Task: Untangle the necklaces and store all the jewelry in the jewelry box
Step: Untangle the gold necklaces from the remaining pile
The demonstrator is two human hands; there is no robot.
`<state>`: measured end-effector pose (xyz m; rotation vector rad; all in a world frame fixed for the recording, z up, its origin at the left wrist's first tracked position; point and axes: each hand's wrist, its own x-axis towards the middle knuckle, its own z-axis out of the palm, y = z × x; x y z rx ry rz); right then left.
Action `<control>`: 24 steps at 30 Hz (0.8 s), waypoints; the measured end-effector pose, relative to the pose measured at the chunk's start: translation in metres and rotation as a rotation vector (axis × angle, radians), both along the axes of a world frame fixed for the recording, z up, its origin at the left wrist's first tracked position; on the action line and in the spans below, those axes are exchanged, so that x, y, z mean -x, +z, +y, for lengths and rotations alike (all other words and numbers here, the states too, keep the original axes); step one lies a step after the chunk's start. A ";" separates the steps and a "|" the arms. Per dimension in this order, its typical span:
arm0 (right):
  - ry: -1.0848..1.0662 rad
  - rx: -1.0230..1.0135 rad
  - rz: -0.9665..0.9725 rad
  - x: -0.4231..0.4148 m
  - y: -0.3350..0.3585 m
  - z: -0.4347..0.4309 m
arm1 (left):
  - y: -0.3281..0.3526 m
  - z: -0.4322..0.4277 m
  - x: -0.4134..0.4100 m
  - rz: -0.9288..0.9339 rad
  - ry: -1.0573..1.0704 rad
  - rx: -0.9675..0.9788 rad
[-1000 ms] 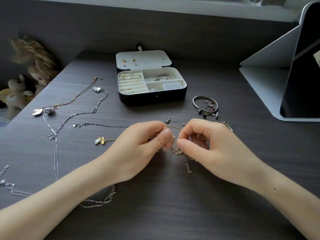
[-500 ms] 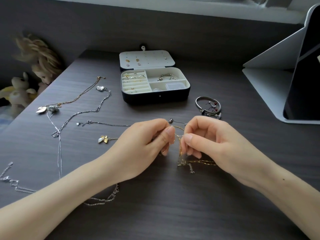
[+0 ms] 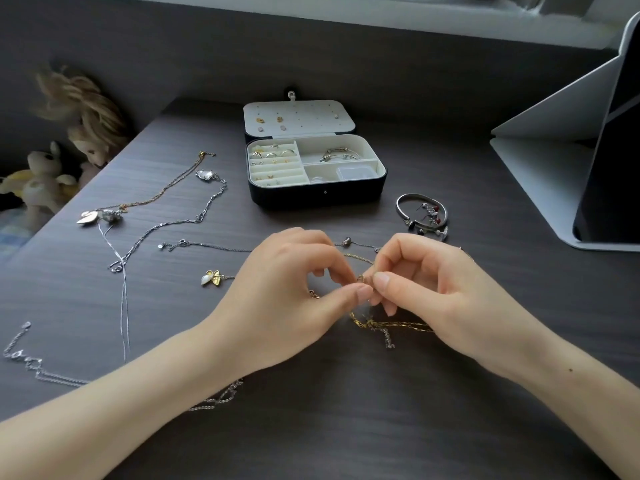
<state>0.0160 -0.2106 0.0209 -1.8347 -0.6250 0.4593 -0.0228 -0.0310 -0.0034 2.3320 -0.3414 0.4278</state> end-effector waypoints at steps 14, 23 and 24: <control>-0.163 0.173 -0.115 -0.001 0.002 -0.002 | 0.002 0.006 -0.001 0.033 -0.049 0.051; -0.089 0.163 -0.257 0.000 -0.008 -0.001 | 0.003 0.004 -0.002 0.219 -0.100 0.304; -0.082 0.159 -0.273 0.000 -0.010 -0.001 | 0.003 0.004 -0.002 0.227 -0.119 0.320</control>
